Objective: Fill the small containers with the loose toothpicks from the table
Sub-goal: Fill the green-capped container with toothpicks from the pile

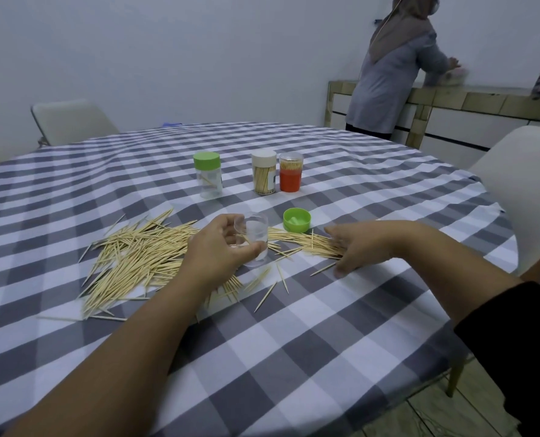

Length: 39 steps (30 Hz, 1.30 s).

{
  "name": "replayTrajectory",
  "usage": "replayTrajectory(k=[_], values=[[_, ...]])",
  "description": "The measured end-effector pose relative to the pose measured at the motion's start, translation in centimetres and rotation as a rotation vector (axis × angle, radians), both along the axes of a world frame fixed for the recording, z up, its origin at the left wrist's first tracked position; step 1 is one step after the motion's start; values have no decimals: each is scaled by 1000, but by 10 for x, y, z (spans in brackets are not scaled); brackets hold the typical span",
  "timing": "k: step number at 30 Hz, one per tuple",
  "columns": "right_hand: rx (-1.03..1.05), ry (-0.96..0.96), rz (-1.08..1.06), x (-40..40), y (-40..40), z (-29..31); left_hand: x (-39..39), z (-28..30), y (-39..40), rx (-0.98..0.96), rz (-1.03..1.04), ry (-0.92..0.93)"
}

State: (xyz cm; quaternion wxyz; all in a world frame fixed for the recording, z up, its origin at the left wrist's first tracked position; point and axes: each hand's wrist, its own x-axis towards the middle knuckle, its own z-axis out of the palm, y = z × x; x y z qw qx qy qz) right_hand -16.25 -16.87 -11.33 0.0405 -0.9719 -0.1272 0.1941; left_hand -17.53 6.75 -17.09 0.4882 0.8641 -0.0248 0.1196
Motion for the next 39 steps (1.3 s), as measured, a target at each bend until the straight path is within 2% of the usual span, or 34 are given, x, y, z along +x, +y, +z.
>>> replayTrajectory(k=[7, 18, 25, 39], values=[[3, -229, 31, 1, 23, -31, -1, 1, 0, 8, -5, 1], [-241, -575, 90, 4, 48, -46, -4, 3, 0, 1, -9, 2], [-391, -586, 55, 7, 55, -43, -1, 1, 0, 10, -14, 10], [-406, -573, 67, 10, 65, -42, 0, 0, 0, 7, -25, 16]])
